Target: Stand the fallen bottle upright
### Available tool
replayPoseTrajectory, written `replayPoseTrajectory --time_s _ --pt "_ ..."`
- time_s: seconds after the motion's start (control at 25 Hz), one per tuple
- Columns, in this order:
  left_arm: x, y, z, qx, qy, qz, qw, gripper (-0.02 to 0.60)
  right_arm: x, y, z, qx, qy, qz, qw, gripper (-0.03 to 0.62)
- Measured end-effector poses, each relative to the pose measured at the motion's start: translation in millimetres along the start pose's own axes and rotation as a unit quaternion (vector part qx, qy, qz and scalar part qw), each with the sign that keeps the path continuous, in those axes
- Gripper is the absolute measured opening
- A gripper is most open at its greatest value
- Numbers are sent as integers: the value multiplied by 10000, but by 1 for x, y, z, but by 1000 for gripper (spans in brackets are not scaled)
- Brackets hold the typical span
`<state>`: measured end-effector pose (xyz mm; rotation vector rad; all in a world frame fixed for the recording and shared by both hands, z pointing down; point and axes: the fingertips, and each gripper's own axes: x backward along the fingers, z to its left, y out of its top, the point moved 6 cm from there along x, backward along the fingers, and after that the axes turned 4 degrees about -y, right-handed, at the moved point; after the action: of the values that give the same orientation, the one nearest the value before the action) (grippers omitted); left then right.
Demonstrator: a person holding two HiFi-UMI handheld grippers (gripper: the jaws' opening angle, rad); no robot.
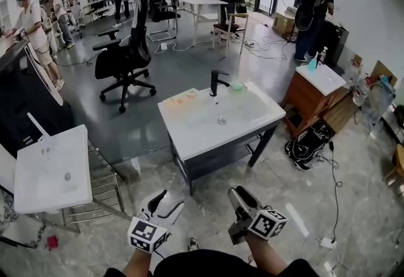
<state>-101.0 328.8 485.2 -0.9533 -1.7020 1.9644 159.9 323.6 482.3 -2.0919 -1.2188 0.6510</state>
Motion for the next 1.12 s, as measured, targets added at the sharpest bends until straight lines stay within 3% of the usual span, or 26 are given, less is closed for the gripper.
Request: replayPoseTrajectory --time_s 0.24,0.52,0.84,1.12 --pt "-20 -1 40 131 -137 54 9998 307 -27 0 -6 -629 -12 -314 9975 245" --pt "-60 -5 64 262 -254 272 9990 342 -56 20 -23 -753 34 -300 9967 264" --pt "-122 11 97 300 4 405 9987 345 -120 61 -62 -702 260 42 9972 264" --pt "-183 34 132 280 394 278 9984 345 -186 100 -105 -714 450 365 9958 264"
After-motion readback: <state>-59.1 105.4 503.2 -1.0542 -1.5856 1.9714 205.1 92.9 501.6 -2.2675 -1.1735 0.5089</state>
